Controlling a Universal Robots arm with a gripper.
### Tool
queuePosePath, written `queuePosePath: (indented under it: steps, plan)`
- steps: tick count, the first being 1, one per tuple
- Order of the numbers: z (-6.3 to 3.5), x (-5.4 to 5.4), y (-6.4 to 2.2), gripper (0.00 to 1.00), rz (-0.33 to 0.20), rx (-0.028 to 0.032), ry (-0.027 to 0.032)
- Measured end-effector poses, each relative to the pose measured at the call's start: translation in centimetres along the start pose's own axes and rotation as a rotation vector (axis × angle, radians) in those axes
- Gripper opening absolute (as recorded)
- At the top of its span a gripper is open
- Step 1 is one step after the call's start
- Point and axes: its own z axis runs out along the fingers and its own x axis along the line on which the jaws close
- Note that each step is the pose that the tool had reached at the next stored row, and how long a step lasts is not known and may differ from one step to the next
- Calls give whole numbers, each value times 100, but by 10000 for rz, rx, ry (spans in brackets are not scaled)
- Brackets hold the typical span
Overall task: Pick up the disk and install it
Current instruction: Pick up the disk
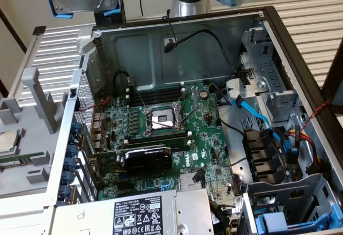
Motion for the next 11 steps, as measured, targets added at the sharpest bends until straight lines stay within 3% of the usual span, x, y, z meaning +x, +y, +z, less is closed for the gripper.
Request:
queuePosePath:
  steps: [11]
  plan:
    - [-4,29,-448,37,-1,0,1]
